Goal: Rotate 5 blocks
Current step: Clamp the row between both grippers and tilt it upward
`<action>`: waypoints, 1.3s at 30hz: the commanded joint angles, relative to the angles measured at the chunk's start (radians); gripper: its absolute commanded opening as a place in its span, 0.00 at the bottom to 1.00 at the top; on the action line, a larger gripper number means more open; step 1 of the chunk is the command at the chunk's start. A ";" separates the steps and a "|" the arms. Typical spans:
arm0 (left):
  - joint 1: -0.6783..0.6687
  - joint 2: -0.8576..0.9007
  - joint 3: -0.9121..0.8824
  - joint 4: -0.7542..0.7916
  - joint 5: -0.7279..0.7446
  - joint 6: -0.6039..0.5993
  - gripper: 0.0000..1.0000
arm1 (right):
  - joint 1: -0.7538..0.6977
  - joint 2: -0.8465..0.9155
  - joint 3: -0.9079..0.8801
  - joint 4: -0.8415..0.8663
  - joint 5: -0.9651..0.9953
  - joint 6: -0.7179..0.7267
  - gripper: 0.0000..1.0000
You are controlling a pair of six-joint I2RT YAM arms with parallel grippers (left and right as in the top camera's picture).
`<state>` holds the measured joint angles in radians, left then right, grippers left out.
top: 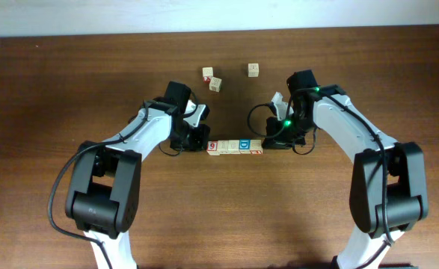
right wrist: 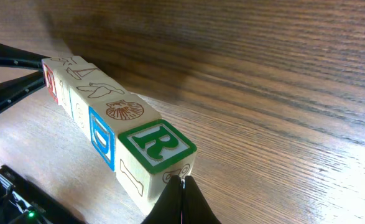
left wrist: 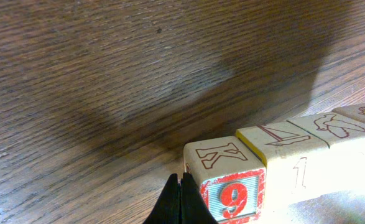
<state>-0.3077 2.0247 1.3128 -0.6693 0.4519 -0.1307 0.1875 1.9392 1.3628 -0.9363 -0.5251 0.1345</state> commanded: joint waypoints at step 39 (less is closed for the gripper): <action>-0.035 0.006 -0.005 0.003 0.072 0.013 0.00 | 0.201 -0.024 0.166 -0.066 -0.039 0.006 0.04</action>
<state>-0.3023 2.0254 1.3071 -0.6731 0.3569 -0.1303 0.3141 1.9099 1.5188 -1.0222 -0.4500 0.1352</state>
